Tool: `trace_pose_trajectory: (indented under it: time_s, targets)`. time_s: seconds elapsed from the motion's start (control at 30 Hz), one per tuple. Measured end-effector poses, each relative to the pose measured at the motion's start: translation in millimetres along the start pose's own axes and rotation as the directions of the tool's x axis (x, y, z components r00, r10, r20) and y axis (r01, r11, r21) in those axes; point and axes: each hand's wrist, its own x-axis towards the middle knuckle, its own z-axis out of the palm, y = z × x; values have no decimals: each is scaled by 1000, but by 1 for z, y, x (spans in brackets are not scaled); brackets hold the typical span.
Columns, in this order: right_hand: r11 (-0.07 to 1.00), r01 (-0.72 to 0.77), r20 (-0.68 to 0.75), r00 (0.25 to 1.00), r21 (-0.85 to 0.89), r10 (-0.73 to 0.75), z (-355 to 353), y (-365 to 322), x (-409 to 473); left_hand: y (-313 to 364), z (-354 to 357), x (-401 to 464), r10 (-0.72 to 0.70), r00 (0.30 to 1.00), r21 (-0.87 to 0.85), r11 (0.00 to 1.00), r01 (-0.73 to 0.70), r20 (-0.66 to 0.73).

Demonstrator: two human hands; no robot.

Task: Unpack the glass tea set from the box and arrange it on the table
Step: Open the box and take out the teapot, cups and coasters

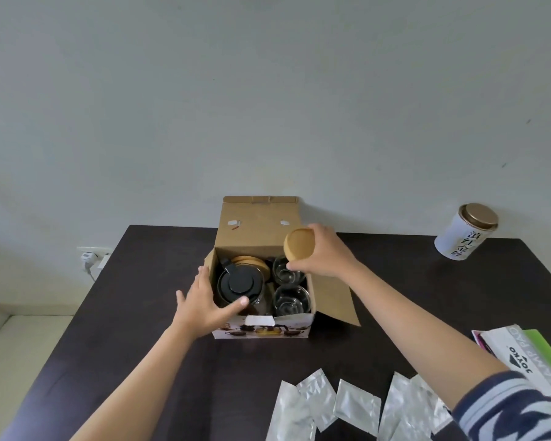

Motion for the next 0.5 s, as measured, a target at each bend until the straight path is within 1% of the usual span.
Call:
trace_pose_trajectory:
  time_s: [0.07,0.1,0.17,0.27,0.4,0.5]
  targets:
    - [999,-52,-20,998,-7,52,-16,25,7,12,-2,-1,-97,992,192,975,112,-84]
    - [995,-97,-22,995,-14,96,-21,40,12,18,-1,-1,-147,982,251,952,173,-122]
    - [978,-203,-25,979,-51,202,-27,72,22,32,4,0,-238,949,287,913,291,-208]
    - [938,-326,-58,945,-121,321,-29,117,38,39,14,3,-346,898,249,876,413,-273]
    - [919,-379,-88,924,-111,371,-23,164,65,33,17,2,-328,889,201,894,401,-319]
    - [914,-396,-107,916,-90,387,-17,191,83,28,20,2,-283,873,135,923,360,-398]
